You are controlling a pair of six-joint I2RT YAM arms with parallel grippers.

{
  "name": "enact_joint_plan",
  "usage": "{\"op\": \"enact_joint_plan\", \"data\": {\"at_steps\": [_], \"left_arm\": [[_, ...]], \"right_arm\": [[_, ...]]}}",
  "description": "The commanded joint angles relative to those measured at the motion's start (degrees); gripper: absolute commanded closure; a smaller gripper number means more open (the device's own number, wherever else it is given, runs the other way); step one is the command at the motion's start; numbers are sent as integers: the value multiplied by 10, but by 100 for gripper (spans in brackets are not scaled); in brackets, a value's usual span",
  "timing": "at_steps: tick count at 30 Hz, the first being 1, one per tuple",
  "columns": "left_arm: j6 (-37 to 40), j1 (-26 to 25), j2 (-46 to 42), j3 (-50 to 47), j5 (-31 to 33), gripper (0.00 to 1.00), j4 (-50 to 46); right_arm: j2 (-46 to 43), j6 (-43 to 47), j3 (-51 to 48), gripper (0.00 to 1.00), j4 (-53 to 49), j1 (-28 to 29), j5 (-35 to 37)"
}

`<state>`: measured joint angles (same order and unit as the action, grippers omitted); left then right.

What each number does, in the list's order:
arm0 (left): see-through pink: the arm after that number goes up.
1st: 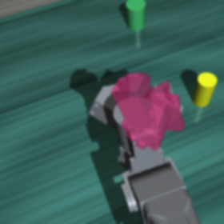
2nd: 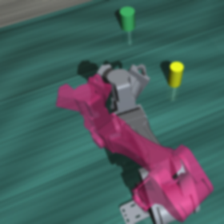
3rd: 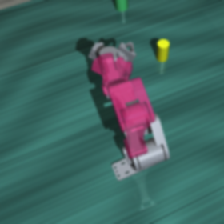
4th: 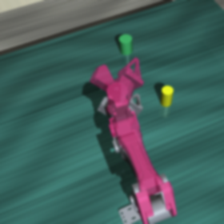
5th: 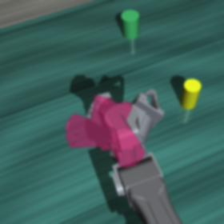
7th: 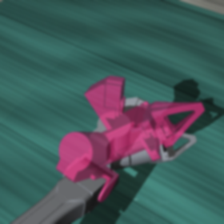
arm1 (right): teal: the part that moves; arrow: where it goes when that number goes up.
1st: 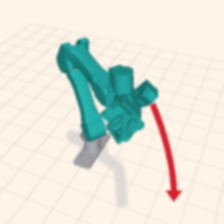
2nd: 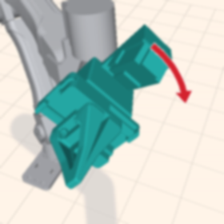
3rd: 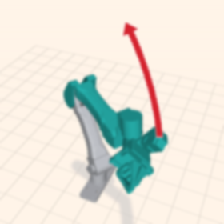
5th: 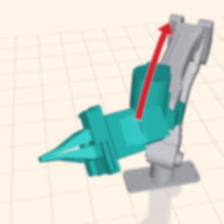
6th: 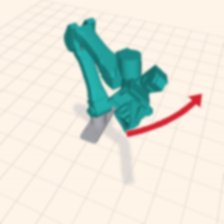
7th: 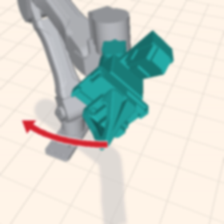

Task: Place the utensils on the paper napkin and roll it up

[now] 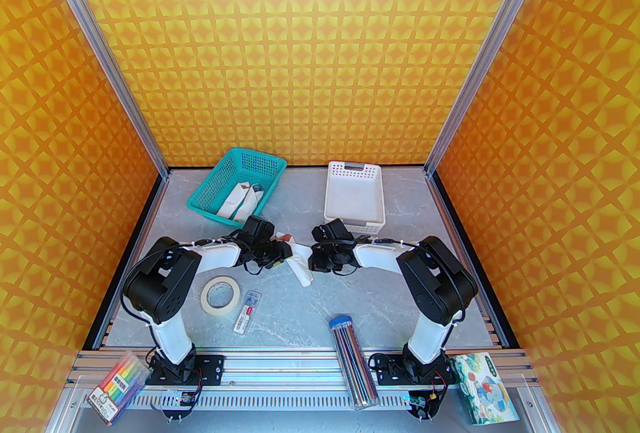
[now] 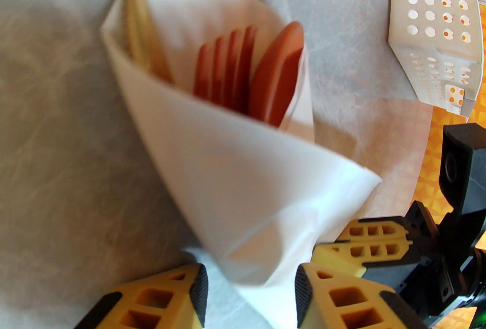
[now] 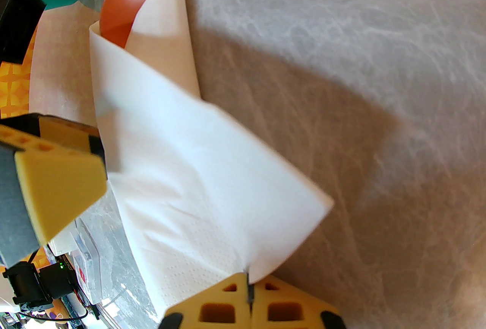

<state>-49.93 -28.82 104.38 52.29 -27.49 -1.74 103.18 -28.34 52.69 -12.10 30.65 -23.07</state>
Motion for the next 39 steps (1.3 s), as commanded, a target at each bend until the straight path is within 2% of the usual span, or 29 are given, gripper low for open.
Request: {"op": "enact_joint_plan", "data": {"at_steps": [1,13,24,29,37,39], "left_arm": [[-11,-9,16,13,-9,59,28],[-27,-23,38,19,-27,61,64],[-16,-24,53,14,-24,82,78],[0,-24,51,12,-17,99,81],[40,-24,14,-1,4,100,84],[48,-24,5,-6,12,100,84]], "right_arm": [[24,13,-18,100,-99,-9,82],[31,12,-22,100,-95,-9,80],[21,8,-30,100,-84,-9,72],[1,-2,-41,100,-53,-10,55],[-52,-20,-59,100,28,-24,-1],[-69,-28,-66,95,44,-31,-11]]}}
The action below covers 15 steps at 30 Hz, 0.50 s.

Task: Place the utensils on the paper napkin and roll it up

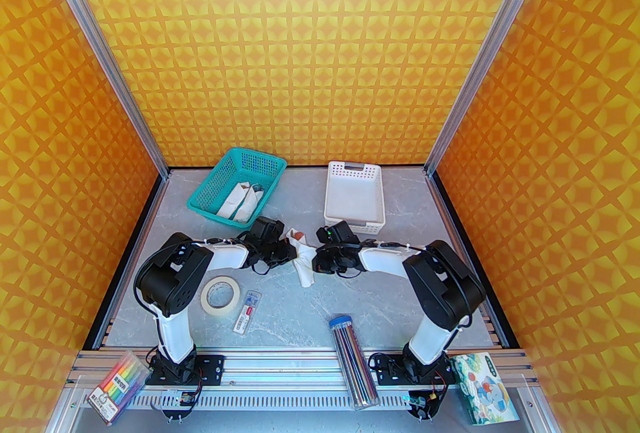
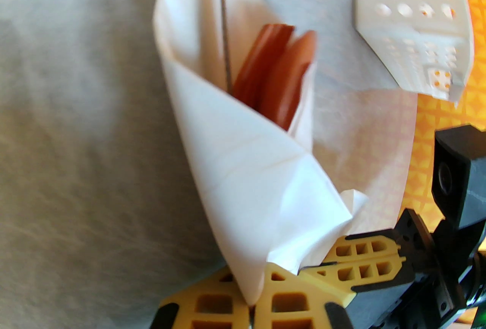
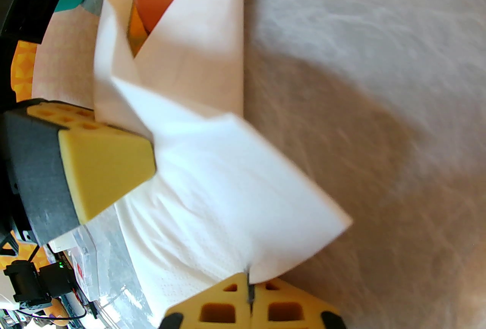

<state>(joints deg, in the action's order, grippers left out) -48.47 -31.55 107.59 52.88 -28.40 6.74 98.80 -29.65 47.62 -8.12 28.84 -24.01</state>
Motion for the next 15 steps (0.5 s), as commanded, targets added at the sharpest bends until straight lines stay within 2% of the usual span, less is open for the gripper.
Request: {"op": "enact_joint_plan", "data": {"at_steps": [1,7,12,15], "left_arm": [[38,3,-33,-16,24,100,-1],[53,4,-50,-28,35,100,9],[55,4,-59,-32,34,100,6],[61,5,-73,-40,35,100,8]], "right_arm": [[-35,-16,-19,92,10,-16,-4],[-80,0,-24,70,-8,-29,-7],[-111,15,-31,60,-33,-47,0],[-121,11,-45,53,2,-61,-42]]}}
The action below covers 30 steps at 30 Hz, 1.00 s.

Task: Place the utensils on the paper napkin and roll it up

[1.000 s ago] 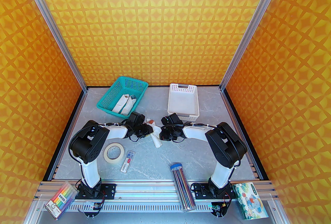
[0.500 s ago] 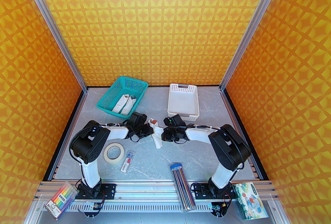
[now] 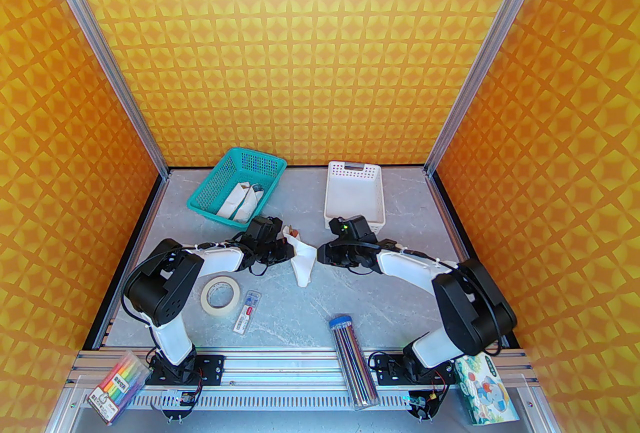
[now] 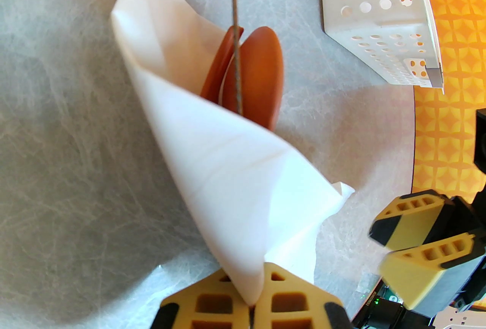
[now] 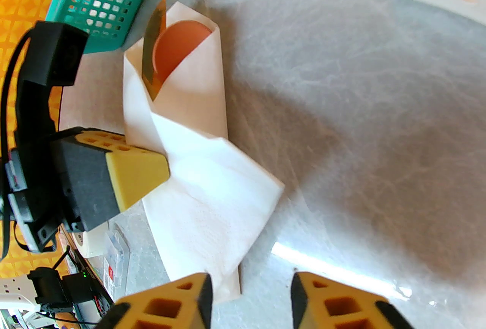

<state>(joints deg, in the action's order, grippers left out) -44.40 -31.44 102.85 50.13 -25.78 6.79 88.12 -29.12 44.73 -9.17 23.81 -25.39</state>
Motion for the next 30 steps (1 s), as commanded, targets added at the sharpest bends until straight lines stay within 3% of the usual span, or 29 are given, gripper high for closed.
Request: {"op": "enact_joint_plan", "data": {"at_steps": [1,8,16,21,30], "left_arm": [[24,4,-33,-17,8,100,11],[55,5,-110,-78,8,100,98],[61,5,-172,-106,7,100,164],[45,5,-202,-111,5,100,189],[11,5,-236,-108,2,100,210]], "right_arm": [[-19,4,-21,51,25,-14,-39],[-71,15,-62,36,115,-28,-91],[-105,-21,-122,13,303,-34,-175],[-99,-71,-142,9,418,-32,-213],[-58,-96,-129,9,485,14,-202]]}}
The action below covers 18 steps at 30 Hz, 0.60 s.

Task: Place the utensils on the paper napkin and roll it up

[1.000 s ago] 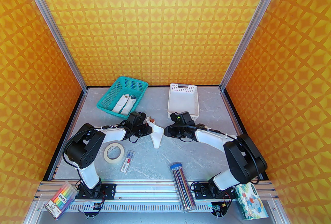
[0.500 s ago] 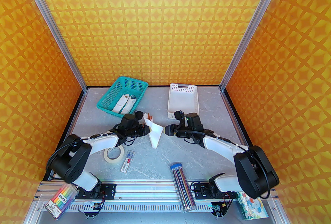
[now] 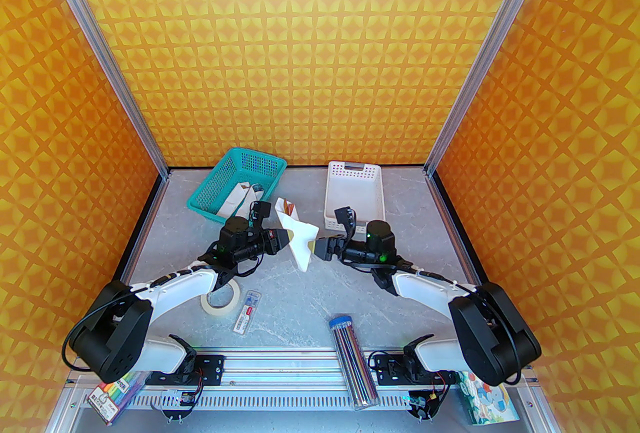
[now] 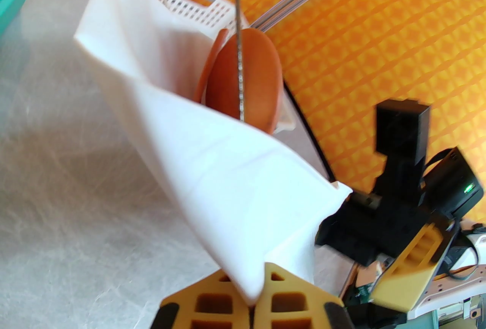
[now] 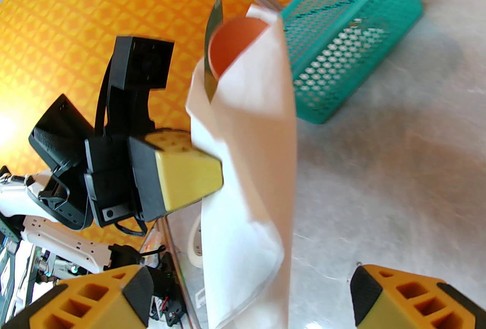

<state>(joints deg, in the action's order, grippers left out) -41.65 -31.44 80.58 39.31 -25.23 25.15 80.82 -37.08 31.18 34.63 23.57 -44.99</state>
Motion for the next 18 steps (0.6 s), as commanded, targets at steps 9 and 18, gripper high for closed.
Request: {"op": "enact_joint_plan", "data": {"at_steps": [9,18], "left_arm": [[-38,5,-12,2,-3,100,26],[-58,5,5,6,-3,100,30]], "right_arm": [[21,-24,18,15,78,47,9],[24,1,49,32,31,67,19]]}}
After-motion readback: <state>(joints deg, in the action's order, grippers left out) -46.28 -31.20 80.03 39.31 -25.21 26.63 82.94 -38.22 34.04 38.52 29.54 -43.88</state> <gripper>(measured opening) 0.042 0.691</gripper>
